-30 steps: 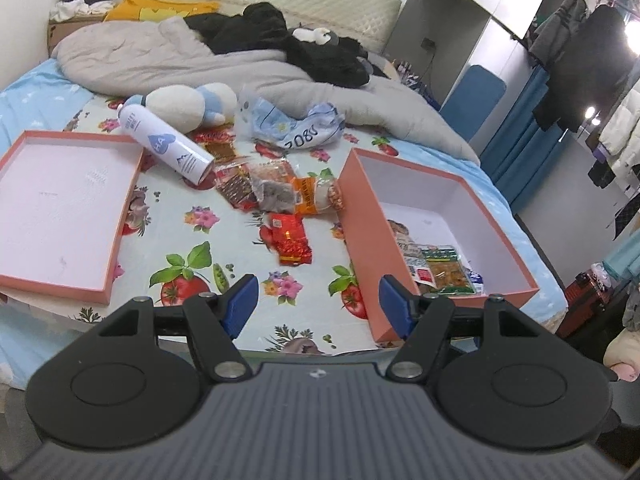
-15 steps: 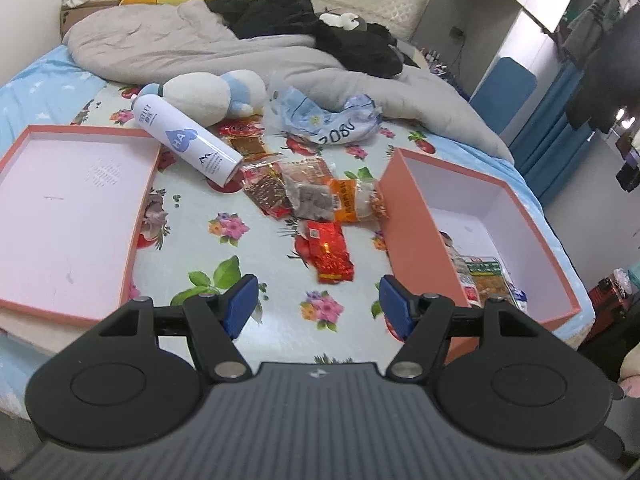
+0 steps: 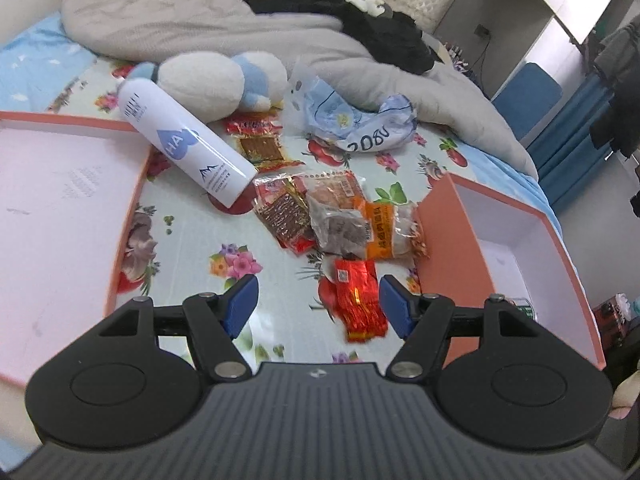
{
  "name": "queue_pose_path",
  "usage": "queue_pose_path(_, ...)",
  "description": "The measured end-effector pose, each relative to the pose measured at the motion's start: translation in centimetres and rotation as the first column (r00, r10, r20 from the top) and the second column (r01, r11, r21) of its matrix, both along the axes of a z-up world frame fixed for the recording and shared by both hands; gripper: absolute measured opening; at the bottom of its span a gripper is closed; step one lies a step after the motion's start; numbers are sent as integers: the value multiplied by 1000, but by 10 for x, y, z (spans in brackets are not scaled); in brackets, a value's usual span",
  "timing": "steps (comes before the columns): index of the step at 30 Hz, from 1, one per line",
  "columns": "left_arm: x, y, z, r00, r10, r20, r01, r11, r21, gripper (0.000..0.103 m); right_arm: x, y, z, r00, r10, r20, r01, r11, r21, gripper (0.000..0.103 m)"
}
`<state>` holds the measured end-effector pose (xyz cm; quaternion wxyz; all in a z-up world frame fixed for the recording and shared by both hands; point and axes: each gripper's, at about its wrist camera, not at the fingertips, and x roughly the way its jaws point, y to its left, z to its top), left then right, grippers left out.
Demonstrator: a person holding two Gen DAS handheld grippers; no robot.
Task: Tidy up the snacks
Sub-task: 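Grasp the clear dark-filled bag with the left tool while the right tool grasps the red foil pack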
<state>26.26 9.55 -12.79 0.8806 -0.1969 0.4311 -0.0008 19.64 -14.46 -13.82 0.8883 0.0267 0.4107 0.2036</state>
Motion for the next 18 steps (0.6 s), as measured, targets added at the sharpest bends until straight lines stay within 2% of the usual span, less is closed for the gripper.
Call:
queue_pose_path(8,69,6,-47,998,-33,-52,32,999,-20,72,53,15,-31,997,24,-68,-25,1000,-10,73)
queue_pose_path(18,130,-6,-97,989,-119,-89,116,992,-39,70,93,30,-73,993,32,-110,-43,994,-104,73)
